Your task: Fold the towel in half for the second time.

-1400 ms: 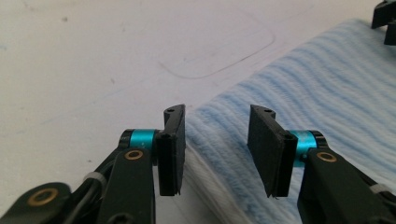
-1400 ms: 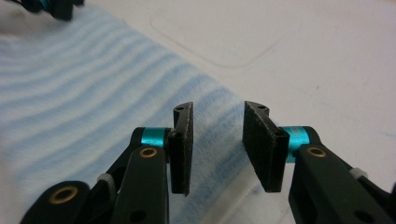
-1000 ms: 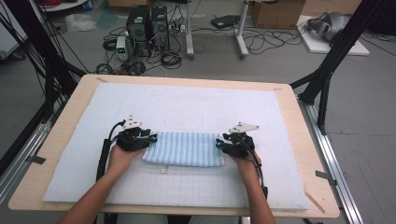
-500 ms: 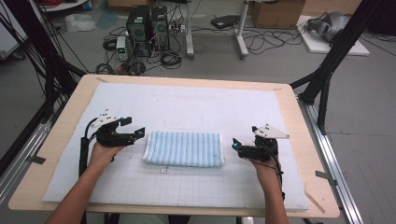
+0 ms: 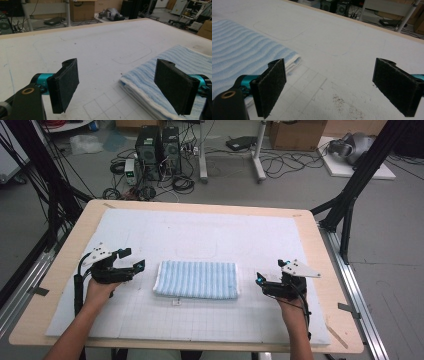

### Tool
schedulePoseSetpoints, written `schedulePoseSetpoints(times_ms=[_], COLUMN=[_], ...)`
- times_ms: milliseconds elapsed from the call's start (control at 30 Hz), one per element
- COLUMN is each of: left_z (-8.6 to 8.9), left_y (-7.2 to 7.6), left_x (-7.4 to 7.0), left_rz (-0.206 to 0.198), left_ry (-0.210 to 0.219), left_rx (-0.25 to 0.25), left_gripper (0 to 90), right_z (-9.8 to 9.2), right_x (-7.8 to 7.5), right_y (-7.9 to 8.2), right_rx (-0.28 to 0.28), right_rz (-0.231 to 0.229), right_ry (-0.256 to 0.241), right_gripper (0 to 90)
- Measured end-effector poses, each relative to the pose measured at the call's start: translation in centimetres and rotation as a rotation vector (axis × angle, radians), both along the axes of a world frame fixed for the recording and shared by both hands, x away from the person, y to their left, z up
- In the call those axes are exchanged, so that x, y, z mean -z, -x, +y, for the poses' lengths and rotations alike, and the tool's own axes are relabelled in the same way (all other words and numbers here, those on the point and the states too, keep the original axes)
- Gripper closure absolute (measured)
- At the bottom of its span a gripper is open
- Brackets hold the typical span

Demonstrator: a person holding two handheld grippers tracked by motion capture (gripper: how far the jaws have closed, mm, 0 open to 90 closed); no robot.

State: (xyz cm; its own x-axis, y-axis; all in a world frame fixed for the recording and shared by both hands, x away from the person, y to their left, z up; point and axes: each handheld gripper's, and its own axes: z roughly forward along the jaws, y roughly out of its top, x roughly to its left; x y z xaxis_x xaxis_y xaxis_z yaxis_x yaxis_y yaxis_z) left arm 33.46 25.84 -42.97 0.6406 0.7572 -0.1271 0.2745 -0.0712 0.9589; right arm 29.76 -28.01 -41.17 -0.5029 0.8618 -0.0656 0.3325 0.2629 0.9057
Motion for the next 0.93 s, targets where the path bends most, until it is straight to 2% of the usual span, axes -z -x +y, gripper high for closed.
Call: schedulePoseSetpoints(times_ms=[133, 267, 933], left_z=[0.04, -0.04, 0.36], left_y=[0.37, 0.54, 0.57], left_x=[0.39, 0.53, 0.35], left_rz=[0.001, -0.002, -0.017], left_ry=[-0.007, -0.015, -0.003], left_rx=[0.004, 0.008, -0.019], left_gripper=[20.6, 20.6, 21.6], right_z=[0.21, 0.41, 0.67], right_x=[0.13, 0.12, 0.30], right_y=[-0.30, -0.50, -0.88], right_rx=[0.002, 0.002, -0.020], right_rz=[0.009, 0.011, 0.028], right_ry=[0.019, 0.012, 0.008], right_gripper=[10.9, 10.9, 11.0])
